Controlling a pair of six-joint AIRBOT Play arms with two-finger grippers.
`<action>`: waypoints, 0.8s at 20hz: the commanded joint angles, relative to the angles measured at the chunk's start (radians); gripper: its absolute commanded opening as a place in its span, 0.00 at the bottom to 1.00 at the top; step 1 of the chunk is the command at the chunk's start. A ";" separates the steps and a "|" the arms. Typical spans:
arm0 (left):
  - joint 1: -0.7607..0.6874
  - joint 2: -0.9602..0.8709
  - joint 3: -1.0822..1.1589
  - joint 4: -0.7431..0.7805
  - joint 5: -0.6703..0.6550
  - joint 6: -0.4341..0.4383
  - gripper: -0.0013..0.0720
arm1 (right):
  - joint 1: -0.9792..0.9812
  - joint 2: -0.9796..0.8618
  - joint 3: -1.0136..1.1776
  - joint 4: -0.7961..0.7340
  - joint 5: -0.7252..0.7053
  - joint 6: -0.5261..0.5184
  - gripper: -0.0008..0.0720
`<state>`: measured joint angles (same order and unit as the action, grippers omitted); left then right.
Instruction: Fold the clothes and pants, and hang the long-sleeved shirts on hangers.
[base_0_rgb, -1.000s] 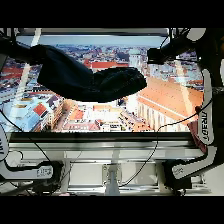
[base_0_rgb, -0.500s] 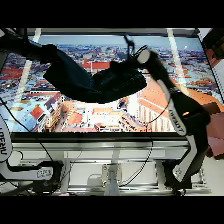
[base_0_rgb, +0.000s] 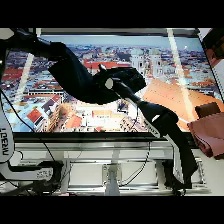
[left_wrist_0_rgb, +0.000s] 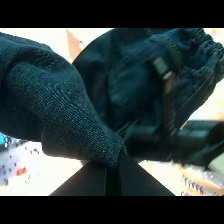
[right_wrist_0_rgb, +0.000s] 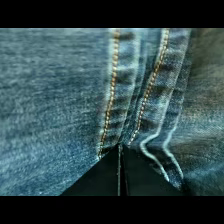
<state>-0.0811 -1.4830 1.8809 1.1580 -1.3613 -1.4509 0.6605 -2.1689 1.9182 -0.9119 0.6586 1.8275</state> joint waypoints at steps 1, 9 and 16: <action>-0.021 -0.024 0.000 -0.008 0.031 0.000 0.05 | 0.043 -0.019 0.016 0.034 -0.031 0.030 0.07; -0.178 -0.143 0.000 -0.063 0.148 -0.027 0.05 | -0.153 0.098 0.016 -0.163 0.269 0.031 0.07; -0.347 -0.254 -0.002 -0.169 0.475 -0.081 0.05 | -0.447 0.351 0.016 -0.408 0.475 -0.040 0.07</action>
<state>-0.3614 -1.6867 1.8790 1.0206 -1.0328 -1.5066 0.3286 -1.9125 1.9331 -1.2205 1.0214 1.8339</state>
